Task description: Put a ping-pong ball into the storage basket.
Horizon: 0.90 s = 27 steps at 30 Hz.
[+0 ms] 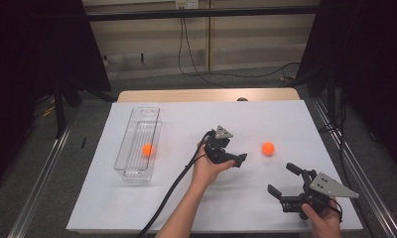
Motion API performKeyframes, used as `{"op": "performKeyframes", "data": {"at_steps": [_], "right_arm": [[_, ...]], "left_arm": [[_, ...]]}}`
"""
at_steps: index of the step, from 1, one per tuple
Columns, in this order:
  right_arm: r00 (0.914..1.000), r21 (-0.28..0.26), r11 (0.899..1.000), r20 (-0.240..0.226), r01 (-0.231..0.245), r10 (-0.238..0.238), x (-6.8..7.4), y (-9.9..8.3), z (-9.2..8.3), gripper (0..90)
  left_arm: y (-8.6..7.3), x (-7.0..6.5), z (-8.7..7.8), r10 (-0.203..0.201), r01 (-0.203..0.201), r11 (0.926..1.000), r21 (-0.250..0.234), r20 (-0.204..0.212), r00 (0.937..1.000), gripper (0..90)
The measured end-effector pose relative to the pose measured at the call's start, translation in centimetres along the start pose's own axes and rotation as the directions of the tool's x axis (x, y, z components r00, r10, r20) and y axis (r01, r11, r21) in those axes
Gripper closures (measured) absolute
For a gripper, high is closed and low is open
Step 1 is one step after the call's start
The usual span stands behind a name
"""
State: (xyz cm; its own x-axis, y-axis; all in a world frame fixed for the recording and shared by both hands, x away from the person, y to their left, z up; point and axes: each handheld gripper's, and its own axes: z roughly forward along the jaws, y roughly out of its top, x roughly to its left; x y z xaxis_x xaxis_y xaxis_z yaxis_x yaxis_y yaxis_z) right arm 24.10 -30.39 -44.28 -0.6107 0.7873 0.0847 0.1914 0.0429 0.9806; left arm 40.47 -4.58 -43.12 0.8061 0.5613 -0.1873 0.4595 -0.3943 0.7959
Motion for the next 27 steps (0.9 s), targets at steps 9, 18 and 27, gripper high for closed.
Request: {"op": "performKeyframes", "data": {"at_steps": [9, 18, 27], "right_arm": [[1.0000, 0.001, 1.000, -0.003, 0.002, -0.002, 0.1, 0.0, 0.0, 1.8], [1.0000, -0.001, 1.000, -0.003, 0.004, -0.004, 0.1, 0.0, -0.1, 1.8], [1.0000, 0.001, 1.000, -0.004, 0.002, -0.002, 0.1, 0.0, 0.0, 1.8]], "left_arm": [[0.1, -0.3, 0.7, 0.006, -0.006, 1.0000, 0.002, 0.020, 0.9998, 8.5], [0.0, -0.5, 1.4, 0.005, -0.005, 1.0000, 0.000, 0.026, 0.9997, 8.5], [0.2, -0.6, 1.9, 0.008, -0.008, 1.0000, -0.001, 0.024, 0.9997, 8.5]]}}
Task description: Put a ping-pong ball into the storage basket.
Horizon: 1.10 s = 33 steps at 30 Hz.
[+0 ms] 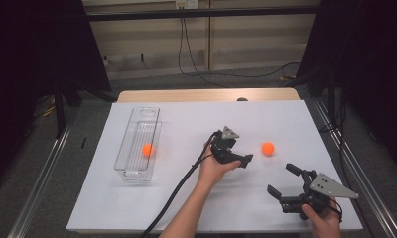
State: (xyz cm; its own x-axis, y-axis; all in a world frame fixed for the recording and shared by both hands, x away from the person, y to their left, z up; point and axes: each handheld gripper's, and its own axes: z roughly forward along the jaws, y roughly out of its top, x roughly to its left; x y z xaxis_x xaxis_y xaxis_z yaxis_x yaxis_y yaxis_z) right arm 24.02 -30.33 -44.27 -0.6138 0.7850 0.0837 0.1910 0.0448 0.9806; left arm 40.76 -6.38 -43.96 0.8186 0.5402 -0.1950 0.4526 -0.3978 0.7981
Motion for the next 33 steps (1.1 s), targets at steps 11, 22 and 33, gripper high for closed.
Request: {"op": "performKeyframes", "data": {"at_steps": [11, 22, 33], "right_arm": [[1.0000, 0.002, 1.000, 0.000, 0.000, 0.000, 0.0, 0.0, 0.0, 1.8], [1.0000, 0.003, 1.000, -0.001, -0.001, 0.001, 0.0, 0.0, 0.0, 1.8], [1.0000, 0.004, 1.000, -0.003, 0.002, -0.002, 0.1, 0.0, 0.0, 1.9]], "left_arm": [[0.2, -0.2, 0.8, 0.002, -0.002, 1.0000, 0.001, 0.003, 1.0000, 8.5], [0.6, -0.6, 1.6, 0.014, -0.014, 0.9999, 0.007, 0.009, 0.9999, 8.5], [0.8, -0.9, 2.5, 0.017, -0.017, 0.9997, 0.019, 0.009, 0.9998, 8.6]]}}
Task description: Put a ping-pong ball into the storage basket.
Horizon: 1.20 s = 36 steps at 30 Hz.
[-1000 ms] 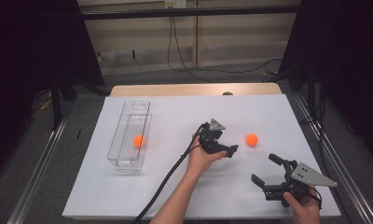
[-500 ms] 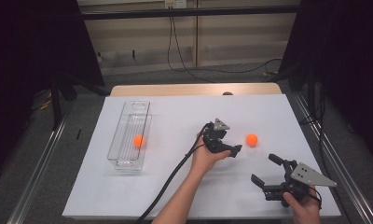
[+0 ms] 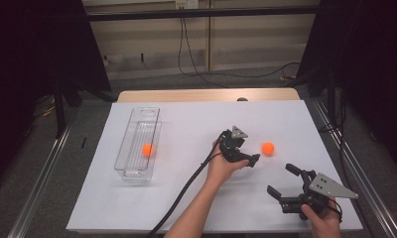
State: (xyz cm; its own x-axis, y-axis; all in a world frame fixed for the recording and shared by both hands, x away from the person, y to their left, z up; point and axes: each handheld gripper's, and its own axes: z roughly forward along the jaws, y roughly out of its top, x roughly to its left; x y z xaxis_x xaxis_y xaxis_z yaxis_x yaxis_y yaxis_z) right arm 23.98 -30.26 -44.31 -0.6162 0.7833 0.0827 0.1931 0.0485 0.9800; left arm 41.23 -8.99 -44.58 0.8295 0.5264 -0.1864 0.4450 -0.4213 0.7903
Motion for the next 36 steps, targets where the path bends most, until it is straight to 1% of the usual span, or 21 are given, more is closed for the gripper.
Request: {"op": "performKeyframes", "data": {"at_steps": [3, 9, 17, 18, 20, 24, 29, 35, 36], "right_arm": [[1.0000, 0.000, 1.000, 0.001, 0.000, 0.000, 0.0, 0.0, 0.0, 1.9], [1.0000, -0.001, 1.000, 0.000, 0.000, 0.000, 0.0, 0.0, 0.0, 1.9], [1.0000, 0.003, 1.000, 0.002, 0.001, -0.001, -0.1, 0.0, 0.0, 1.9], [1.0000, 0.004, 1.000, 0.003, 0.007, -0.007, -0.1, 0.0, 0.0, 1.9], [1.0000, 0.003, 1.000, 0.002, 0.003, -0.003, 0.0, 0.0, -0.1, 1.9], [1.0000, 0.002, 1.000, 0.004, 0.008, -0.008, -0.1, 0.0, -0.1, 1.9], [1.0000, 0.002, 1.000, 0.002, 0.009, -0.009, -0.1, 0.0, -0.1, 1.9], [1.0000, 0.000, 1.000, 0.004, 0.006, -0.006, -0.2, 0.0, -0.2, 1.9], [1.0000, 0.000, 1.000, 0.003, 0.007, -0.007, -0.2, 0.0, -0.2, 1.9]], "left_arm": [[0.1, -0.2, 0.2, 0.005, -0.005, 1.0000, 0.006, 0.001, 1.0000, 8.8], [0.0, -0.3, 0.7, 0.004, -0.004, 0.9999, 0.014, 0.005, 1.0000, 9.0], [0.2, -0.7, 1.1, -0.001, 0.001, 1.0000, -0.002, 0.013, 0.9999, 9.0], [0.2, -0.7, 1.1, 0.000, 0.000, 1.0000, -0.006, 0.014, 0.9999, 9.1], [0.3, -0.8, 1.3, 0.009, -0.009, 0.9999, -0.005, 0.012, 0.9999, 9.2], [0.3, -0.9, 1.6, 0.007, -0.007, 1.0000, -0.005, 0.011, 0.9999, 9.3], [0.3, -1.2, 2.0, 0.006, -0.006, 1.0000, -0.004, 0.022, 0.9997, 9.2], [0.5, -1.4, 2.4, 0.012, -0.012, 0.9999, -0.001, 0.018, 0.9998, 9.2], [0.5, -1.4, 2.5, 0.008, -0.008, 1.0000, -0.004, 0.018, 0.9998, 9.3]]}}
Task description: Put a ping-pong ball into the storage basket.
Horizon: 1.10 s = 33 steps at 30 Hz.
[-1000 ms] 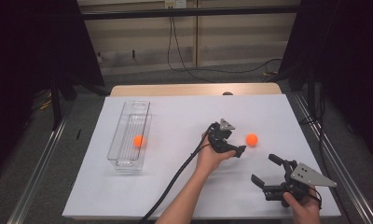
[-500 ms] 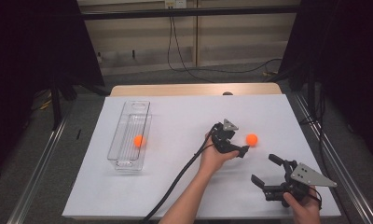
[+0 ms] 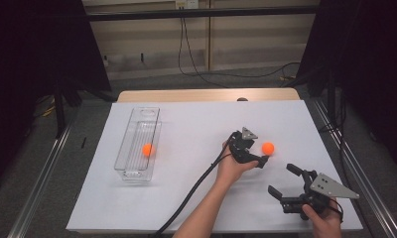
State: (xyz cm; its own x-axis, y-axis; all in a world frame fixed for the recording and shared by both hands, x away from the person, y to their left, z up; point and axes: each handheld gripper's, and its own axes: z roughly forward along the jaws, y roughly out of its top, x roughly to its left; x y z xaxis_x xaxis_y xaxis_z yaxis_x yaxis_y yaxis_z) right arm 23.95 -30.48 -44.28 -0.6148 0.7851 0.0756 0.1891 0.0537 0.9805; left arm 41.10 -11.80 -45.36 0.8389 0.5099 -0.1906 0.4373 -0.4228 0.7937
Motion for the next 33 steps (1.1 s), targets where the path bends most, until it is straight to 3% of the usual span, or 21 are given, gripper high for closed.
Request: {"op": "performKeyframes", "data": {"at_steps": [33], "right_arm": [[1.0000, 0.004, 1.000, -0.004, 0.006, -0.006, 0.0, 0.0, 0.0, 2.1]], "left_arm": [[1.0, -0.7, 1.5, 0.017, -0.017, 0.9998, 0.011, -0.003, 0.9998, 8.8]]}}
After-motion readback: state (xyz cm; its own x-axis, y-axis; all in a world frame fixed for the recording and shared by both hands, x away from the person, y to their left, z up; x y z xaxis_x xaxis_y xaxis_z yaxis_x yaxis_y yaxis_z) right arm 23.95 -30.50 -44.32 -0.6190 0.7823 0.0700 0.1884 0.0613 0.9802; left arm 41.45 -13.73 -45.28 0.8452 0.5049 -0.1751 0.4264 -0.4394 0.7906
